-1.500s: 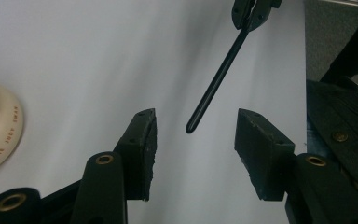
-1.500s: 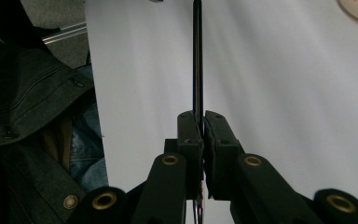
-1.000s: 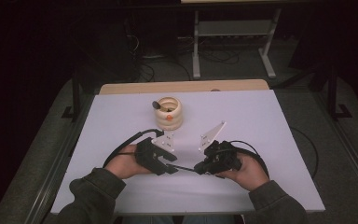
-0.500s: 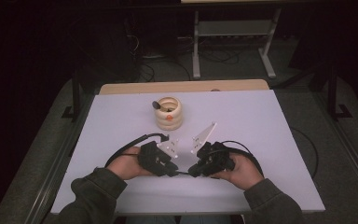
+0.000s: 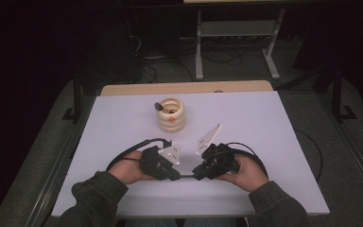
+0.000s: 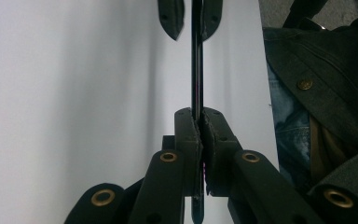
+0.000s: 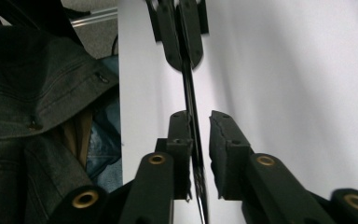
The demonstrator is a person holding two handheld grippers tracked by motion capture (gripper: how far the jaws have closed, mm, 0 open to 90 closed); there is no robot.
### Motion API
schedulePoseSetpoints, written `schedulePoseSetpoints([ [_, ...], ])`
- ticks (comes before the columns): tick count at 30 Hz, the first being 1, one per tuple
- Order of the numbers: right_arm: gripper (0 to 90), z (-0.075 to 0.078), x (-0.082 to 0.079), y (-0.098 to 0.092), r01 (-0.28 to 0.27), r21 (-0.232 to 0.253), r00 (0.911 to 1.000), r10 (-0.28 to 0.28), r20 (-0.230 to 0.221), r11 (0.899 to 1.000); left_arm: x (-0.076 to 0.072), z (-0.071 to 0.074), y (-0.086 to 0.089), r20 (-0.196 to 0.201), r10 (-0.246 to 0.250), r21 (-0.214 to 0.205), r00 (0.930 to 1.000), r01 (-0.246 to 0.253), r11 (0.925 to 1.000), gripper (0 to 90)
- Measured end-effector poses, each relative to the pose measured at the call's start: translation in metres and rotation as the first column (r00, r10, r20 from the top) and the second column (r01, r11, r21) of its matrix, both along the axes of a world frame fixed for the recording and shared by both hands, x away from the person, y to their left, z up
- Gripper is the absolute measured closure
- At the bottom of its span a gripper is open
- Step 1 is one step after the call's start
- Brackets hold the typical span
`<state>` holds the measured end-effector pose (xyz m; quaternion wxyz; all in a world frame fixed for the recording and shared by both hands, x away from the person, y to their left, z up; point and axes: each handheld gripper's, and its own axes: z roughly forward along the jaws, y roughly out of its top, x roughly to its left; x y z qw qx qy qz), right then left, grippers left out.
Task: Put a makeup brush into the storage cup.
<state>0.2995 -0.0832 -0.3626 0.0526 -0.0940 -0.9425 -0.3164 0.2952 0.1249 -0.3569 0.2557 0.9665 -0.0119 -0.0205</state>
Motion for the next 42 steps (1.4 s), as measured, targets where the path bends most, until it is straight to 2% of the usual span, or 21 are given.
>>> schedulePoseSetpoints([
  [3,72.8,-0.003,0.002,-0.003,0.007,0.006,0.9999,-0.006,-0.012,1.000,0.002,0.000,0.004,-0.002,0.016,-0.014,0.9999,-0.016,0.9998,85.7],
  [7,80.6,-0.004,0.005,-0.004,-0.001,0.008,0.9997,0.001,-0.023,1.000,0.003,-0.001,0.007,-0.002,0.024,-0.022,0.9997,-0.024,0.9995,85.7],
  [10,83.6,-0.005,0.005,-0.002,-0.027,0.007,0.9990,0.027,-0.037,1.000,0.002,-0.003,0.006,0.003,0.030,-0.006,0.9995,-0.030,0.9995,84.3],
  [14,84.3,-0.006,0.005,0.002,-0.047,-0.014,0.9980,0.046,-0.045,0.999,0.003,-0.004,0.004,-0.011,0.031,0.001,0.9995,-0.031,0.9995,76.7],
  [16,84.3,-0.005,0.006,0.004,-0.064,-0.044,0.9976,0.063,-0.028,0.997,0.002,-0.004,0.002,-0.014,0.035,0.000,0.9993,-0.035,0.9994,75.9],
  [19,84.3,-0.002,0.005,0.009,-0.076,-0.070,0.9967,0.074,-0.035,0.995,0.002,-0.005,0.002,-0.012,0.028,0.007,0.9995,-0.028,0.9996,76.9],
  [21,84.2,0.000,0.003,0.012,-0.085,-0.087,0.9961,0.083,-0.032,0.993,0.001,-0.006,0.001,-0.013,0.017,0.017,0.9998,-0.017,0.9997,82.5],
  [24,84.2,0.003,0.002,0.013,-0.090,-0.079,0.9958,0.089,-0.022,0.993,-0.002,-0.006,0.001,-0.012,0.005,0.012,0.9999,-0.005,0.9999,85.4],
  [28,84.0,0.003,0.002,0.014,-0.096,-0.074,0.9951,0.094,-0.031,0.993,-0.003,-0.007,0.003,-0.017,0.008,0.000,0.9998,-0.008,1.0000,85.9],
  [29,83.7,0.003,0.002,0.014,-0.093,-0.075,0.9954,0.091,-0.030,0.993,-0.003,-0.006,0.003,-0.008,0.001,0.004,1.0000,-0.001,1.0000,86.0],
  [30,82.7,0.003,0.002,0.014,-0.092,-0.072,0.9954,0.090,-0.032,0.993,-0.003,-0.006,0.004,-0.005,0.004,-0.001,1.0000,-0.004,1.0000,86.0],
  [32,74.2,0.004,0.004,0.011,-0.073,-0.056,0.9972,0.072,-0.020,0.996,-0.003,-0.006,0.007,0.003,0.018,-0.009,0.9998,-0.018,0.9998,86.0],
  [34,70.1,0.007,0.005,0.005,-0.042,-0.019,0.9989,0.042,-0.023,0.999,-0.002,-0.005,0.011,0.005,0.034,-0.025,0.9994,-0.034,0.9991,86.0],
  [35,64.5,0.009,0.005,0.000,-0.007,0.012,0.9997,0.008,-0.023,1.000,-0.002,-0.005,0.013,0.004,0.043,-0.031,0.9991,-0.043,0.9986,86.0],
  [37,60.1,0.010,0.008,-0.007,0.031,0.046,0.9990,-0.029,-0.033,0.998,0.001,-0.003,0.018,0.007,0.047,-0.038,0.9989,-0.047,0.9982,86.0],
  [38,56.7,0.010,0.008,-0.011,0.054,0.059,0.9980,-0.052,-0.035,0.997,0.000,-0.003,0.020,-0.001,0.065,-0.060,0.9979,-0.065,0.9961,86.0],
  [40,56.6,0.008,0.010,-0.015,0.073,0.078,0.9964,-0.069,-0.049,0.994,0.001,-0.002,0.023,-0.002,0.080,-0.075,0.9968,-0.080,0.9940,86.0],
  [42,56.7,0.007,0.010,-0.016,0.078,0.084,0.9963,-0.075,-0.042,0.993,0.002,-0.001,0.024,0.001,0.080,-0.086,0.9968,-0.080,0.9931,86.0],
])
